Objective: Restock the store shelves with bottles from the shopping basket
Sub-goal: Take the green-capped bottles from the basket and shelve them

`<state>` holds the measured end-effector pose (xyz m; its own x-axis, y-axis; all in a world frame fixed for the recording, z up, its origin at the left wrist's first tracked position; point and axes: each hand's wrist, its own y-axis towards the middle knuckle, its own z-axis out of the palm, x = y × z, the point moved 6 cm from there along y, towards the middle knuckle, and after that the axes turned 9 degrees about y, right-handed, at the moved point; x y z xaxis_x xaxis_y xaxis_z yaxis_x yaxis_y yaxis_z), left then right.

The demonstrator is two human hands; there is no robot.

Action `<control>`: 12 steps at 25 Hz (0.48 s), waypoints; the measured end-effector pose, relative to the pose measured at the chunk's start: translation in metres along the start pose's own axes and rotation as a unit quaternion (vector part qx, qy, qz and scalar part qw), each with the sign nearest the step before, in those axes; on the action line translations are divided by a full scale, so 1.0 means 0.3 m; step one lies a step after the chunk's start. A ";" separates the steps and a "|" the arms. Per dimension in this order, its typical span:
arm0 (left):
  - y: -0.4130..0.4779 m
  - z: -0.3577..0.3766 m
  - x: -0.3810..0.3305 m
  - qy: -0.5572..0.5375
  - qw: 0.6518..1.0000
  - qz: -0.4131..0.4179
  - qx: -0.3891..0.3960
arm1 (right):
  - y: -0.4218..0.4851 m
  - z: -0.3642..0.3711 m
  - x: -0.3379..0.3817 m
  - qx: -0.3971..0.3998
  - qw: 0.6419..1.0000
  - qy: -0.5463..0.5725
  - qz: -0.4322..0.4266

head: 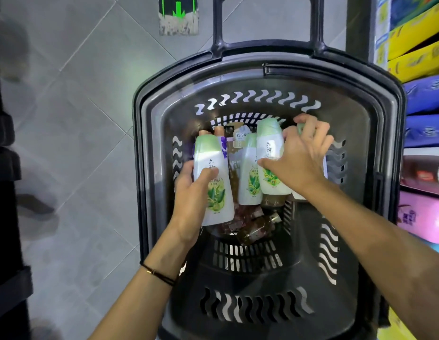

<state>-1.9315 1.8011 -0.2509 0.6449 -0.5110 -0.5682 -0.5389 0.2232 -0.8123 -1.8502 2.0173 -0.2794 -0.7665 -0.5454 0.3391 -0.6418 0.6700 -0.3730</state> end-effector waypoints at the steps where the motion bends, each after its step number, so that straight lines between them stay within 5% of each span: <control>1: 0.002 0.000 -0.006 0.002 1.000 0.003 0.003 | -0.020 0.003 0.014 -0.013 1.000 0.015 -0.024; 7: -0.008 -0.014 -0.058 0.035 0.999 0.028 -0.007 | -0.091 0.011 0.105 0.053 0.979 0.193 -0.027; 12: -0.098 -0.034 -0.153 0.062 0.996 0.055 0.031 | -0.105 -0.148 0.100 0.084 0.893 0.432 0.095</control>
<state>-1.9508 1.8097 -0.1996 0.5094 -0.5788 -0.6368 -0.5663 0.3318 -0.7545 -1.8519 2.0023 -0.2192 -0.6043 0.2100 0.7686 -0.5529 0.5840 -0.5943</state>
